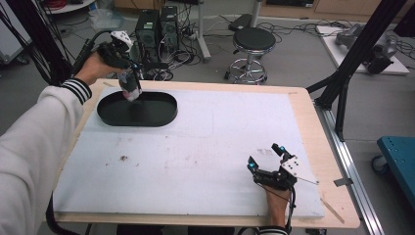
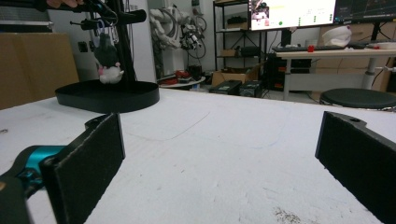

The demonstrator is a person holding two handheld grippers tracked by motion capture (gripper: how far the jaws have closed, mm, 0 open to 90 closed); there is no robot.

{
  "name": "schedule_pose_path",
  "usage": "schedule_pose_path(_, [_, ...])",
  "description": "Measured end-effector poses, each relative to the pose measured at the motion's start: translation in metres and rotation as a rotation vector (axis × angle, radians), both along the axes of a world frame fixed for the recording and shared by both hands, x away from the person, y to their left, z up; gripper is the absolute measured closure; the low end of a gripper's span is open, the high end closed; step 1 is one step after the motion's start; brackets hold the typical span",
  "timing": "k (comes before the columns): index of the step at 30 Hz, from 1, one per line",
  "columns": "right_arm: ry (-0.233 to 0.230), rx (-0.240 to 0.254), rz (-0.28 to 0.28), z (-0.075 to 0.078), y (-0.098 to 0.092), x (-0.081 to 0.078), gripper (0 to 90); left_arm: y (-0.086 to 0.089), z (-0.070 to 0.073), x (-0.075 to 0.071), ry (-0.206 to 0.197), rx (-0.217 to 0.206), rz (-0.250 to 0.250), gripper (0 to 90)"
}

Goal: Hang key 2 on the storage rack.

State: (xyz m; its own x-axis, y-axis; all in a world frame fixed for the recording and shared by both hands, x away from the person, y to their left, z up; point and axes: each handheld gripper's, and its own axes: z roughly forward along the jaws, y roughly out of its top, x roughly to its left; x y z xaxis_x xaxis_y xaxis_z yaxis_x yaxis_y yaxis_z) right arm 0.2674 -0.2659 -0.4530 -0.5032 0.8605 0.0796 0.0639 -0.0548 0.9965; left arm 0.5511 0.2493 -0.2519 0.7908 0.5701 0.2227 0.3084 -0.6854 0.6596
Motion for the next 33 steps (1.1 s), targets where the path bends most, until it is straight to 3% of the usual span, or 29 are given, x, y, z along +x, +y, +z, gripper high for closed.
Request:
schedule_pose_path(4, [-0.003,-0.006,-0.001,0.000,0.000,0.000,0.6,0.001,-0.001,0.000,-0.033,-0.010,0.020,84.1])
schedule_pose_path(10, [-0.007,-0.014,-0.003,0.000,0.001,0.000,0.6,0.009,0.001,-0.001,-0.122,-0.055,0.081,50.2])
schedule_pose_path(12, [-0.002,-0.008,-0.004,0.000,0.001,0.000,0.6,0.013,0.003,-0.003,-0.145,-0.100,0.103,37.6])
schedule_pose_path(13, [-0.008,-0.010,-0.004,0.000,0.001,0.000,0.6,0.014,0.004,-0.005,-0.169,-0.123,0.117,24.4])
schedule_pose_path(16, [0.000,-0.018,-0.003,0.000,0.001,0.000,0.6,0.022,0.009,-0.016,-0.202,-0.211,0.101,4.1])
schedule_pose_path(19, [0.000,-0.030,-0.004,0.000,0.002,0.001,0.6,0.031,0.013,-0.040,-0.268,-0.305,0.083,1.7])
schedule_pose_path(24, [0.002,-0.039,-0.002,0.001,0.004,0.001,0.6,0.049,0.012,-0.090,-0.317,-0.443,0.041,1.7])
schedule_pose_path(27, [0.005,-0.040,0.000,0.001,0.003,0.001,0.6,0.056,0.002,-0.121,-0.339,-0.489,0.037,1.7])
schedule_pose_path(29, [0.005,-0.040,-0.002,0.001,0.004,0.001,0.6,0.059,-0.008,-0.141,-0.358,-0.493,0.023,1.7])
schedule_pose_path(31, [0.000,-0.044,-0.003,0.001,0.004,0.001,0.6,0.062,-0.016,-0.160,-0.374,-0.559,0.023,1.7])
schedule_pose_path(33, [-0.001,-0.049,-0.001,0.001,0.004,0.001,0.6,0.064,-0.024,-0.181,-0.413,-0.588,0.025,1.7])
